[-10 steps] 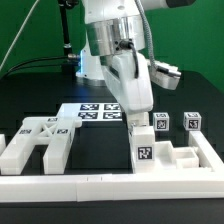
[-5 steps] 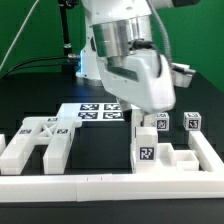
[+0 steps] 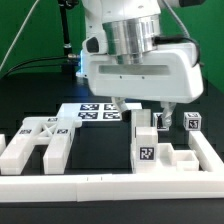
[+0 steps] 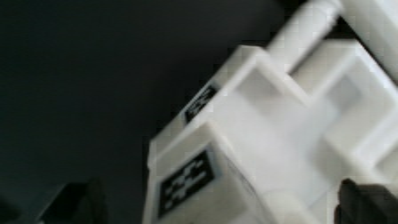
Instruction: Assemble chair
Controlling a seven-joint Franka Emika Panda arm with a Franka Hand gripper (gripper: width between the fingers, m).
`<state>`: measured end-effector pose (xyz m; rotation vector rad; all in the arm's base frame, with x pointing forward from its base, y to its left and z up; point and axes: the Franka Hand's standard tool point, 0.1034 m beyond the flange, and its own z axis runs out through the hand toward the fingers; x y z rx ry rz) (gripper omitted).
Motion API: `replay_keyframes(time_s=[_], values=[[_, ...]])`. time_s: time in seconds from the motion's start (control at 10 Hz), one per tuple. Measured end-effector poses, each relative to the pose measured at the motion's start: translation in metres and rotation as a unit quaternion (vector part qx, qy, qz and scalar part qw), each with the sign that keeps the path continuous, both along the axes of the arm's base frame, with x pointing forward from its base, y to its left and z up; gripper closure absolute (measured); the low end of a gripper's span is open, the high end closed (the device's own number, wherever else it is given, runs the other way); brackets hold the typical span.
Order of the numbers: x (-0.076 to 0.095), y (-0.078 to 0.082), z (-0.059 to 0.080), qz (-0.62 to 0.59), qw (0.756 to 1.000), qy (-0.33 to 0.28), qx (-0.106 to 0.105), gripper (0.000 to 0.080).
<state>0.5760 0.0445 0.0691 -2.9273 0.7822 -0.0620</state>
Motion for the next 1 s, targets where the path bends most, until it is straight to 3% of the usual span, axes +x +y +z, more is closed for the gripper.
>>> replay_keyframes(time_s=[0.2,0.3,0.5,0.6,1.0], values=[[0.0013,-0.006,-0.0006,0.137,0.99,-0.015,-0.012,0.0151],[0.0012,-0.0053,-0.0006,0.111,0.994,-0.013,-0.01,0.0151],[0.0013,-0.0057,-0.0006,0.11,0.994,-0.013,-0.01,0.0413],[0.0012,-0.0055,-0.0007,0.049,0.999,-0.007,-0.004,0.0514],[0.0014,-0.0131,-0.0006,-0.13,0.991,0.009,0.013,0.0514]])
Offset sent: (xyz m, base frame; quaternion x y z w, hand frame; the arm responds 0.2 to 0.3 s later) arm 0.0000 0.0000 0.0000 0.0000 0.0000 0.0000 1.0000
